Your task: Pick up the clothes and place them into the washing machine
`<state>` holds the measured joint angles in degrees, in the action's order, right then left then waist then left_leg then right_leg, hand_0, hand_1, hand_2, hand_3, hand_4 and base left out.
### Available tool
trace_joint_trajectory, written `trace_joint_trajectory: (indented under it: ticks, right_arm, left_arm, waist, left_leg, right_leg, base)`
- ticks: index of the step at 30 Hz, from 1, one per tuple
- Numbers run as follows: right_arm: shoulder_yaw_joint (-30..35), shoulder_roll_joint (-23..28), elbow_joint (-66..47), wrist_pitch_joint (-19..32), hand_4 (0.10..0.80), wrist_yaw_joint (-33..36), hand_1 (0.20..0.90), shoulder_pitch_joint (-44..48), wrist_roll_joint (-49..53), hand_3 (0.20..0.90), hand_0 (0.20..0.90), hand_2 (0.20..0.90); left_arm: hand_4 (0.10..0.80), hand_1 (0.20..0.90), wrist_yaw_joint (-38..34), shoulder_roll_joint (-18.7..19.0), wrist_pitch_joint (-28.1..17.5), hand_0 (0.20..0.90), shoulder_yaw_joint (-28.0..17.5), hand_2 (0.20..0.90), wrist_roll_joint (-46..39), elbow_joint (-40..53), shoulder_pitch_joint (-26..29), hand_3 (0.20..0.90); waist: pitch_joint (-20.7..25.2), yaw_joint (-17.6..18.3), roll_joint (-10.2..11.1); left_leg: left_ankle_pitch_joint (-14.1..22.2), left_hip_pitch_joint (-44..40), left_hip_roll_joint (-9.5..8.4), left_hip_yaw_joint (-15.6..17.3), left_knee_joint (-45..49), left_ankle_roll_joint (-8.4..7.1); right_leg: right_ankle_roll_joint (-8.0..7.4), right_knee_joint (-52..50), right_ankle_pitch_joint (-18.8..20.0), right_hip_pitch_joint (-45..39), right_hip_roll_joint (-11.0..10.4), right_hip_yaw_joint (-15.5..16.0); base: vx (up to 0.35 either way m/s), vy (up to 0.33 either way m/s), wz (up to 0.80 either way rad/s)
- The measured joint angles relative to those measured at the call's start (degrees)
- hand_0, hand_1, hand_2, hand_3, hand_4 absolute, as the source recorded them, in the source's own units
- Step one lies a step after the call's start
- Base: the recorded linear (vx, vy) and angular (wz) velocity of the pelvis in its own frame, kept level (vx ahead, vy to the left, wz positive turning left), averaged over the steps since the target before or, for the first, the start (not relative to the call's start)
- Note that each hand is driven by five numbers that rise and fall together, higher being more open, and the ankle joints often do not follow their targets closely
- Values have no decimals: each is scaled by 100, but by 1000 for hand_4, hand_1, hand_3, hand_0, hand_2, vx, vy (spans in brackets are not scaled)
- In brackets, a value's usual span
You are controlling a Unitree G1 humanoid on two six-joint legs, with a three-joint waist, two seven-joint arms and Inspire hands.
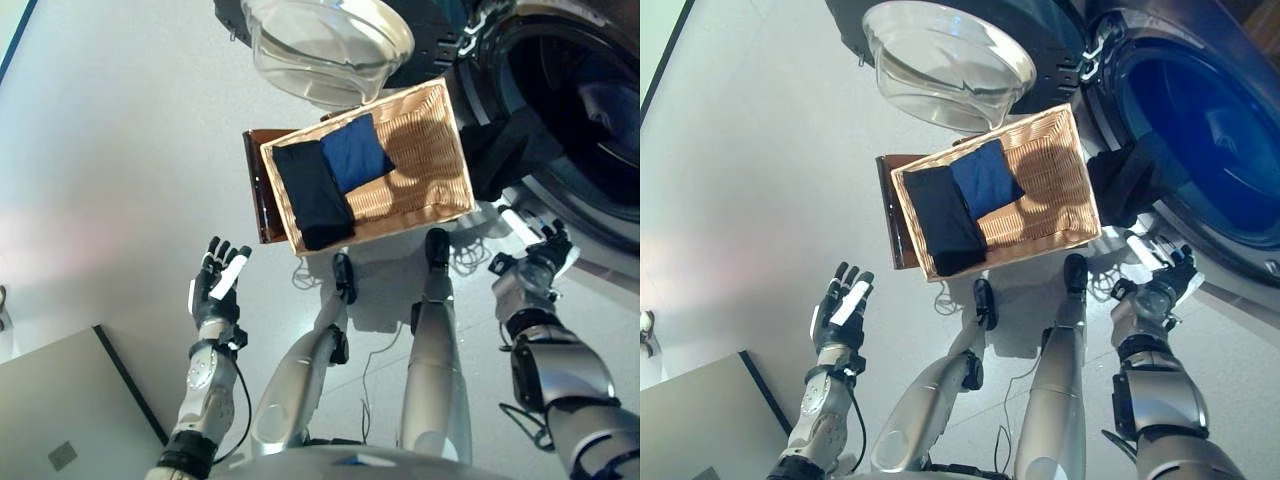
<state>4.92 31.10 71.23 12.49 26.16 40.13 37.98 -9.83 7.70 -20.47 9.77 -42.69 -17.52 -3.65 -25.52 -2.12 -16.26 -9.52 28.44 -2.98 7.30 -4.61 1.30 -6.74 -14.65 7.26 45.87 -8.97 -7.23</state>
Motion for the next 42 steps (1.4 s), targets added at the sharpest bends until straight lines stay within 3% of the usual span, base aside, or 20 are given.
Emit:
trace_joint_trajectory:
  ticks: [22,42]
  right_arm:
    - [-307,772,726,-542,800,-276,900,1250,431,900,900,900]
    - [-542,862,860,-729,800,-450,900,1624,777,900,900,900]
  left_arm:
    - [800,900,255,209,6,900,262,900,-58,453,-131,900]
    - [800,900,352,210,12,900,272,900,-83,488,-133,900]
  waist:
    - [0,-323,-1]
    - [1,-355,-1]
  left_leg:
    - [-89,637,-95,70,2,-33]
    - [-169,693,-191,-9,3,-41]
  right_leg:
    - [32,-430,-51,893,-12,-179]
    - [32,-706,-132,1062,-89,-202]
  base:
    - [-1,-5,1]
    - [4,0,2]
